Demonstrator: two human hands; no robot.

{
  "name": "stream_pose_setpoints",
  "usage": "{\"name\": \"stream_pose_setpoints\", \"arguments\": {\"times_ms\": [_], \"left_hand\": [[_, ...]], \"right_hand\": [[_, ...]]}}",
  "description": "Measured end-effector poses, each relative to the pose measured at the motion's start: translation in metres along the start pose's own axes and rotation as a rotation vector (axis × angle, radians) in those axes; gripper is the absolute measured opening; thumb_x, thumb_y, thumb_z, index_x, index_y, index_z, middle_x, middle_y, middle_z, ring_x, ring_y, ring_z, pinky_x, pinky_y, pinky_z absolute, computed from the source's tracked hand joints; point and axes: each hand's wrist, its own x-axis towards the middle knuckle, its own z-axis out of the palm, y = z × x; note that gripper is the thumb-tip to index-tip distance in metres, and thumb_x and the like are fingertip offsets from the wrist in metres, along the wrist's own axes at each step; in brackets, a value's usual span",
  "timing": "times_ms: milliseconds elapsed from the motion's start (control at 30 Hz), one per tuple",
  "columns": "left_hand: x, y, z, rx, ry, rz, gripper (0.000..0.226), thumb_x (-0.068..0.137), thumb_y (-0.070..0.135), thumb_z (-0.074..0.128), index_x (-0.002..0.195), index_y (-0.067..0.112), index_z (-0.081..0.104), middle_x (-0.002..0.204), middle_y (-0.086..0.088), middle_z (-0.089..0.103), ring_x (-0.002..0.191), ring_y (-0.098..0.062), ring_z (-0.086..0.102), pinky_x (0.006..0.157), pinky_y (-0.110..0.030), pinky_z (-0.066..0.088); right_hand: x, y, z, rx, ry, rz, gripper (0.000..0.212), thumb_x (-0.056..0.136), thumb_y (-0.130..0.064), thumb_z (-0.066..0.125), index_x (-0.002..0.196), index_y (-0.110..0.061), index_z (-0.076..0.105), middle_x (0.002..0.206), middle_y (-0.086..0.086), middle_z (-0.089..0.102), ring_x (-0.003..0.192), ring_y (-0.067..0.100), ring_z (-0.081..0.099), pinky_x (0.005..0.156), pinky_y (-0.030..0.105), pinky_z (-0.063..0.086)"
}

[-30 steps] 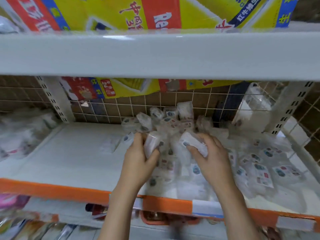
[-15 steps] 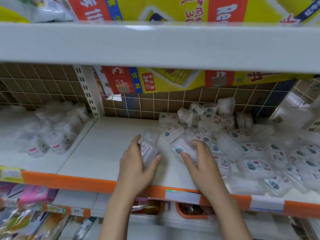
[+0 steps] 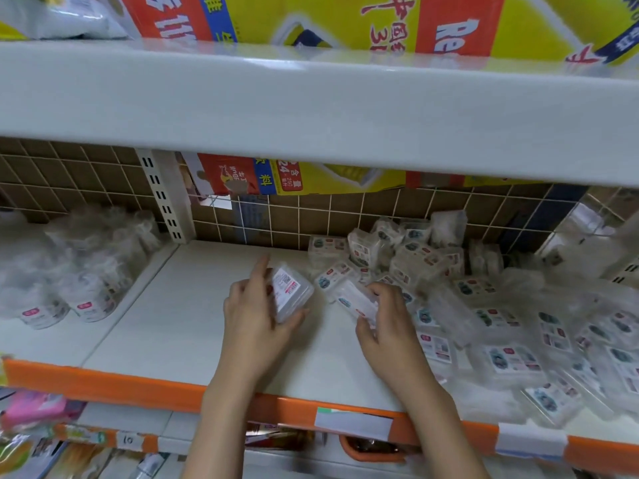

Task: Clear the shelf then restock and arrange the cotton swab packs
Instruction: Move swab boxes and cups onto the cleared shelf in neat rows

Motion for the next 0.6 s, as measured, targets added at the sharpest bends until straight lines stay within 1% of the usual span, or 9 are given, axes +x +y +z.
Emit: {"name": "stream_pose_setpoints", "arguments": {"times_ms": [33, 100, 167, 267, 333, 367, 467, 533, 600], "left_hand": [[0.004, 0.001, 0.000, -0.001, 0.004, -0.004, 0.093, 0.067, 0.045, 0.071, 0.145, 0.020, 0.028, 0.122, -0.004, 0.057, 0.113, -0.023, 0.042, 0.093, -0.039, 0.037], [0.010, 0.001, 0.001, 0.021, 0.010, 0.009, 0.093, 0.065, 0.046, 0.069, 0.144, 0.021, 0.029, 0.122, -0.004, 0.059, 0.112, -0.025, 0.044, 0.093, -0.041, 0.039], [0.013, -0.001, 0.002, 0.036, -0.002, 0.023, 0.092, 0.064, 0.046, 0.067, 0.144, 0.020, 0.031, 0.124, -0.003, 0.060, 0.112, -0.026, 0.046, 0.093, -0.043, 0.040], [0.016, -0.007, 0.002, 0.025, -0.027, 0.047, 0.089, 0.066, 0.041, 0.072, 0.144, 0.022, 0.033, 0.125, -0.002, 0.059, 0.113, -0.026, 0.048, 0.094, -0.046, 0.041], [0.017, -0.013, 0.000, 0.000, -0.051, 0.044, 0.085, 0.069, 0.029, 0.078, 0.143, 0.022, 0.036, 0.124, -0.004, 0.058, 0.114, -0.027, 0.050, 0.095, -0.046, 0.042], [0.017, -0.016, -0.001, -0.010, -0.061, 0.048, 0.083, 0.070, 0.026, 0.079, 0.142, 0.020, 0.038, 0.125, -0.005, 0.058, 0.114, -0.028, 0.050, 0.095, -0.044, 0.043], [0.021, -0.030, -0.013, 0.009, -0.073, 0.079, 0.079, 0.067, 0.034, 0.069, 0.140, 0.016, 0.043, 0.127, -0.007, 0.057, 0.114, -0.028, 0.050, 0.094, -0.044, 0.044], [0.027, -0.046, -0.024, 0.064, -0.064, 0.120, 0.076, 0.067, 0.038, 0.065, 0.137, 0.014, 0.046, 0.127, -0.008, 0.057, 0.112, -0.030, 0.052, 0.090, -0.043, 0.044], [0.033, -0.066, -0.042, 0.123, -0.042, 0.181, 0.070, 0.070, 0.045, 0.058, 0.134, 0.017, 0.047, 0.121, -0.009, 0.058, 0.109, -0.027, 0.049, 0.084, -0.039, 0.040]], "right_hand": [[0.002, 0.003, 0.000, 0.001, -0.002, -0.004, 0.037, 0.080, 0.002, 0.057, 0.115, -0.005, 0.046, 0.109, -0.003, 0.037, 0.097, -0.001, 0.034, 0.085, 0.001, 0.024], [0.005, 0.010, 0.000, 0.000, -0.012, -0.001, 0.039, 0.080, 0.005, 0.059, 0.114, -0.007, 0.047, 0.108, -0.004, 0.039, 0.097, -0.002, 0.035, 0.086, -0.003, 0.022], [0.007, 0.014, 0.002, -0.004, -0.020, 0.008, 0.039, 0.079, 0.007, 0.061, 0.114, -0.006, 0.048, 0.107, -0.005, 0.039, 0.097, -0.002, 0.035, 0.085, -0.004, 0.021], [0.010, 0.013, 0.008, -0.011, -0.054, 0.048, 0.037, 0.082, 0.001, 0.061, 0.116, -0.007, 0.049, 0.109, -0.003, 0.042, 0.098, 0.006, 0.041, 0.080, 0.007, 0.026], [0.013, 0.009, 0.012, -0.003, -0.087, 0.088, 0.037, 0.085, -0.004, 0.061, 0.120, -0.009, 0.048, 0.113, 0.001, 0.045, 0.098, 0.007, 0.041, 0.077, 0.011, 0.027], [0.015, 0.007, 0.015, 0.004, -0.095, 0.102, 0.038, 0.086, -0.006, 0.061, 0.120, -0.009, 0.047, 0.114, 0.002, 0.047, 0.098, 0.007, 0.041, 0.076, 0.012, 0.027], [0.021, -0.007, 0.027, 0.006, -0.111, 0.150, 0.037, 0.087, -0.011, 0.061, 0.121, -0.009, 0.046, 0.117, 0.003, 0.050, 0.105, 0.014, 0.047, 0.076, 0.012, 0.027], [0.023, -0.021, 0.039, 0.013, -0.128, 0.194, 0.036, 0.088, -0.010, 0.059, 0.121, -0.011, 0.045, 0.120, 0.002, 0.050, 0.110, 0.016, 0.048, 0.076, 0.010, 0.027], [0.025, -0.042, 0.056, 0.014, -0.118, 0.188, 0.032, 0.085, -0.004, 0.057, 0.115, -0.010, 0.047, 0.114, 0.004, 0.053, 0.105, 0.017, 0.050, 0.074, 0.013, 0.031]]}}
